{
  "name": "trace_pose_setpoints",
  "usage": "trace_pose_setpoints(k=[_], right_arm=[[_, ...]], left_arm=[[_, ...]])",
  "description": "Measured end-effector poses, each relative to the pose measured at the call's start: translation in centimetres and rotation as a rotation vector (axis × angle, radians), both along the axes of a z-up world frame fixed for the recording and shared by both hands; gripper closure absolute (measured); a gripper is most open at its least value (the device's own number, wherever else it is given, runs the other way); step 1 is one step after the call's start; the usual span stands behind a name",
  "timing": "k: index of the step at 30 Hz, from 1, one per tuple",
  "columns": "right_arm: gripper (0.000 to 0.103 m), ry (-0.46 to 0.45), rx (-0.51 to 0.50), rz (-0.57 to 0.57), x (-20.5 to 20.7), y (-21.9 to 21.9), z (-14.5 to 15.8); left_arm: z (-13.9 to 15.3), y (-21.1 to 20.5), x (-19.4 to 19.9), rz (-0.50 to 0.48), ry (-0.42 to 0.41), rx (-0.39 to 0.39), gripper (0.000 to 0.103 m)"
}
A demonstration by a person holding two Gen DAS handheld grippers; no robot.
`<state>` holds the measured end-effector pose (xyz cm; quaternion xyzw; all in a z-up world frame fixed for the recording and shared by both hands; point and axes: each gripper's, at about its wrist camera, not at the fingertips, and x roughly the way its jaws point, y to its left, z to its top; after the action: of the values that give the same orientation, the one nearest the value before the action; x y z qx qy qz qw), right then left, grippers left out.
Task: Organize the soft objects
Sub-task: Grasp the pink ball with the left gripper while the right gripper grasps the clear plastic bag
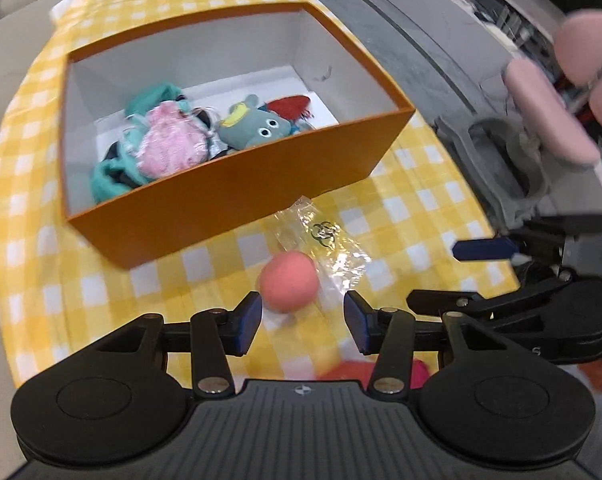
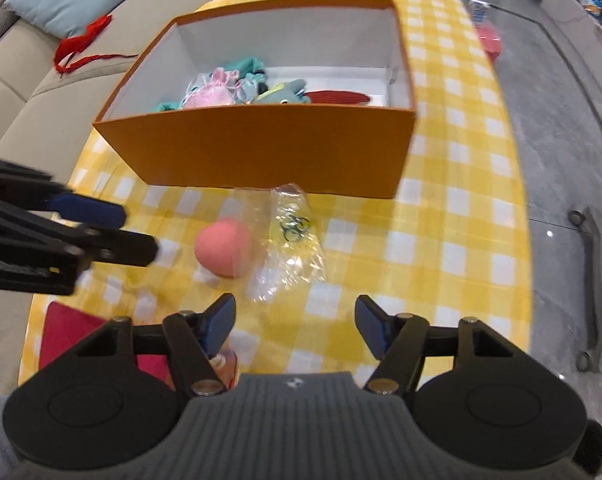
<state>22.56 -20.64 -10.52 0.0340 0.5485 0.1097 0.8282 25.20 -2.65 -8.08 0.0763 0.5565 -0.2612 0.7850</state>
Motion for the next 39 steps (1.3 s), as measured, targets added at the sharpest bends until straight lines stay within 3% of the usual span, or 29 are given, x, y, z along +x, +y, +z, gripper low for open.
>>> trace_pose_setpoints(k=[9, 16, 18, 23, 30, 34, 39], right_arm=[[0.047, 0.031, -0.031, 0.085, 3.5, 0.9, -4.9], [0.049, 0.014, -0.044, 0.156, 4.6, 1.1, -7.1], [0.049, 0.002, -0.058, 0.16, 4.7, 1.1, -7.4], [0.054, 0.01, -0.033, 0.153, 5.1, 0.4, -7.9], [0.054, -0.032, -0.069, 0.196, 5.2, 1.1, -8.2], [0.054, -0.064, -0.107, 0.229, 4.6, 1.7, -8.3], [0.067, -0.109, -0.144, 0.275, 3.7, 2.8, -8.3]], left_arm=[[-4.3, -0.9, 2.3, -0.13, 0.025, 0.045, 0.046], [-5.5, -1.6, 2.9, -0.197, 0.013, 0.036, 0.044], [-6.0, -1.8, 3.2, -0.195, 0.017, 0.032, 0.039], [-7.0, -2.2, 3.7, -0.181, 0.058, -0.01, 0.037], [-7.8, -1.7, 4.4, -0.131, 0.116, -0.084, 0.047], [-8.1, -1.7, 4.6, -0.108, 0.125, -0.102, 0.047], [-7.9, -1.8, 4.6, -0.097, 0.116, -0.101, 0.051]])
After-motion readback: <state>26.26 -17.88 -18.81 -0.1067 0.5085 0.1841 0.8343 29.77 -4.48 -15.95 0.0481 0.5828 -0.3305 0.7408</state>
